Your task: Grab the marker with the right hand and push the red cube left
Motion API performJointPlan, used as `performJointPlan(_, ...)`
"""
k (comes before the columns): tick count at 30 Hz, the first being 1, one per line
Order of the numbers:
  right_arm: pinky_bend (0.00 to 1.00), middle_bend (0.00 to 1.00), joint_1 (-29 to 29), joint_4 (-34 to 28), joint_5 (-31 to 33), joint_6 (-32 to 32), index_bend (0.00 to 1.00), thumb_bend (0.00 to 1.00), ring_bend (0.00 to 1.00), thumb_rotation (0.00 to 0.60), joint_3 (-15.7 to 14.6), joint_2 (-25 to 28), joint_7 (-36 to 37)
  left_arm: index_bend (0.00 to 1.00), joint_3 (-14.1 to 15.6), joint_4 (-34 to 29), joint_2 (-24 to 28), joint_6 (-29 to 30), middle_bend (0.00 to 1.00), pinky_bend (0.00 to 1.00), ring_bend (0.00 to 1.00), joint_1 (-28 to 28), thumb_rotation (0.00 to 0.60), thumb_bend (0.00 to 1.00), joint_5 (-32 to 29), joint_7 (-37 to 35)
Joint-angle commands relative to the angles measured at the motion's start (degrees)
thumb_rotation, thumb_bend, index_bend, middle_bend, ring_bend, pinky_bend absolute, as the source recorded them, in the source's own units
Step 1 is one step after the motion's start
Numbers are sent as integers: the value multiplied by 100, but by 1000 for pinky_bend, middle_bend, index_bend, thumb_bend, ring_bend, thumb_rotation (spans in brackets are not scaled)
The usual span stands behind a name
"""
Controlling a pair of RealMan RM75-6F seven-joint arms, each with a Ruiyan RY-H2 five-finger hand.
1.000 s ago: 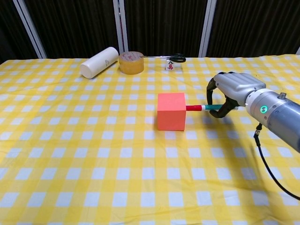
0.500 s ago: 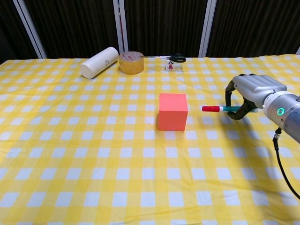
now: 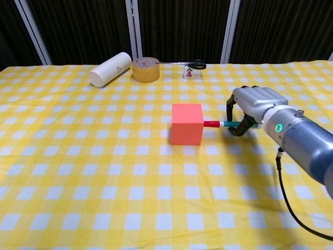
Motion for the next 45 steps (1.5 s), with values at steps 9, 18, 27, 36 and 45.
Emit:
performJointPlan(9, 0, 221, 353, 121, -3, -3, 582, 490, 42, 600, 197, -413, -184, 0, 11, -8, 22, -16, 0, 0, 0, -19, 600, 0, 11, -63)
performJointPlan(18, 0, 221, 300, 59, -19, 150, 582, 490, 42, 600, 119, -421, -299, 0, 16, -10, 21, 10, 0, 0, 0, -11, 600, 0, 18, -58)
performJointPlan(27, 0, 221, 49, -116, 104, 413, 582, 490, 42, 600, 65, -200, -408, 0, 25, -16, 25, 6, 0, 0, 0, -15, 600, 0, 26, -40)
performJointPlan(36, 0, 221, -104, -334, 178, 540, 582, 491, 42, 600, 19, -149, -425, 0, 30, -60, 41, 33, 0, 0, 0, -16, 600, 0, 55, -63)
performJointPlan(45, 0, 221, 195, -150, 318, 417, 582, 491, 42, 600, 364, -507, -444, 0, 20, -94, 103, -41, 0, 0, 0, -50, 600, 0, -19, -205)
